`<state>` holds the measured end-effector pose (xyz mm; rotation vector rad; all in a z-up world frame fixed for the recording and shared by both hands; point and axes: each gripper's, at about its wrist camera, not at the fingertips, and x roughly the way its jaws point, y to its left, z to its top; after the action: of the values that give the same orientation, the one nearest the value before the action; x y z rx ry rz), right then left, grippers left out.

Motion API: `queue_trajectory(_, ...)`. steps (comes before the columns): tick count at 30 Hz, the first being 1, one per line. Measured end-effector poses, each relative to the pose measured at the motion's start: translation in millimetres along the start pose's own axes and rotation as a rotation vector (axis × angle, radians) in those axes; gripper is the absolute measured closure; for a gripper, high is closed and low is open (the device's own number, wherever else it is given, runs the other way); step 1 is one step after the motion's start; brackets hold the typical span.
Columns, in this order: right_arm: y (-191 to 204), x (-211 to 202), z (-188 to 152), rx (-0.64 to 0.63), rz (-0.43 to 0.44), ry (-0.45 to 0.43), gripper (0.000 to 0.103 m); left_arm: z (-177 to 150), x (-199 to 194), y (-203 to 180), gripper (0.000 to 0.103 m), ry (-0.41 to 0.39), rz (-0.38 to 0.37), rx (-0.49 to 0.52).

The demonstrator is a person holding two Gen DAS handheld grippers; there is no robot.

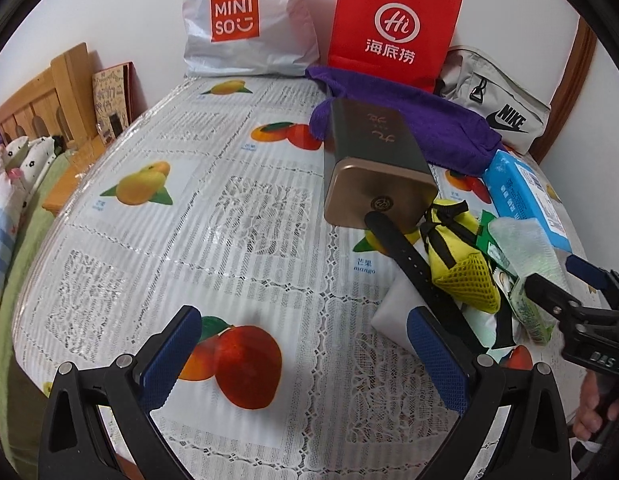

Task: Organize soft objects
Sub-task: 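Reach the right gripper to the white mesh bag and grasp it, then grasp the black watch strap with the left gripper while the right gripper holds the mesh bag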

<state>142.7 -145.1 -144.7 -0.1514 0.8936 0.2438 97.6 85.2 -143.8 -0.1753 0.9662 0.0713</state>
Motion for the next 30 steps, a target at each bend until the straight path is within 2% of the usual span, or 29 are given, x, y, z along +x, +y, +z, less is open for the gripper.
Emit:
queue_trajectory(4, 0.2, 8.0, 1.4, -0.001, 0.004, -0.012, 0.006, 1.1, 7.1, 2.7, 0.000, 0.011, -0.012, -0.008)
queue_trajectory(5, -0.9, 10.3, 2.5, 0.001, 0.010, -0.013, 0.010, 1.4, 9.5, 3.2, 0.000, 0.014, -0.014, -0.012)
queue_trajectory(8, -2.9, 18.4, 4.1, -0.005, 0.012, 0.012, 0.038, 2.2, 13.5, 4.2, 0.000, 0.021, -0.020, -0.019)
queue_trajectory(10, -6.5, 20.5, 4.3, 0.005, 0.040, 0.016, 0.046, 2.7, 13.9, 4.3, 0.000, 0.018, -0.027, -0.018)
queue_trajectory(12, -8.9, 18.8, 5.1, 0.011, 0.055, 0.002, 0.059, 4.0, 14.8, 5.7, 0.000, 0.017, -0.031, -0.022)
queue_trajectory(16, -9.1, 11.3, 7.9, 0.007, 0.079, -0.040, 0.068, 4.6, 17.0, 8.0, 0.000, 0.018, -0.039, -0.031)
queue_trajectory(18, -9.6, 8.3, 8.8, 0.010, 0.110, -0.064, 0.080, 4.7, 16.9, 8.2, 0.000, 0.016, -0.045, -0.035)
queue_trajectory(23, -13.9, 5.1, 12.1, 0.023, 0.142, -0.096, 0.091, 6.4, 11.5, 6.5, 0.003, -0.005, -0.067, -0.035)
queue_trajectory(30, -26.3, -20.9, 15.5, 0.054, 0.189, -0.184, 0.093, 4.8, 2.1, -14.6, 0.006, -0.025, -0.090, 0.036)
